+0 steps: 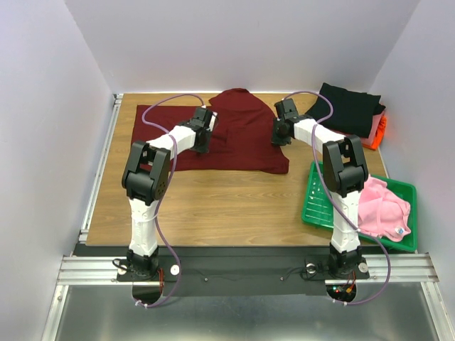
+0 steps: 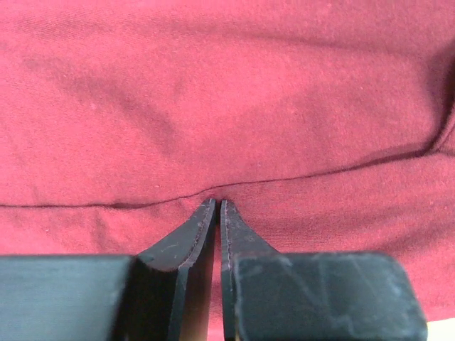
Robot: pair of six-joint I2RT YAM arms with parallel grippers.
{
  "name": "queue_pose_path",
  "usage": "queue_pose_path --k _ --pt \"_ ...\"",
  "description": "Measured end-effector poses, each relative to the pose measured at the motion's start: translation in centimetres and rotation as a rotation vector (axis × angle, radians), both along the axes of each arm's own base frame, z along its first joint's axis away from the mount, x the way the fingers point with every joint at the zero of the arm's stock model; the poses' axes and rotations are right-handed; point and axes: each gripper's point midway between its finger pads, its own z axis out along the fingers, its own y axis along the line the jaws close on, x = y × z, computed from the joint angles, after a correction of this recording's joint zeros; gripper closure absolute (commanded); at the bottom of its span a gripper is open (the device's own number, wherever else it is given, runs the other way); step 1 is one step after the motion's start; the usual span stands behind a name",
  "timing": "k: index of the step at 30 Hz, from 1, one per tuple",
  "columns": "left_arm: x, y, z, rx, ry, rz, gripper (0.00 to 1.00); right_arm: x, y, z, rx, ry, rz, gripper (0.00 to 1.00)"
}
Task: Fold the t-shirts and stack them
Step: Fold the tshirt
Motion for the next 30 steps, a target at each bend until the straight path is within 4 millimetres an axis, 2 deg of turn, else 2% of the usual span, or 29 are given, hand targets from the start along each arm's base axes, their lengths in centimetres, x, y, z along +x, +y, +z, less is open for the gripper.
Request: queue_pose_path --k 11,14,30 --pt "0.5 0.4 0.7 0.018 -0.015 0.026 0.83 0.0 0.0 0.0 0.0 0.0 0.0 0.83" --pt "0.7 0.3 1.1 0.014 -0.019 0.028 1.0 0.0 0.0 0.0 0.0 0.0 -0.001 0.83" --pt "1.7 0.3 2.2 0.023 -0.042 0.048 1.0 0.0 -0.1 0.0 -0.001 0.0 -0.002 0.83"
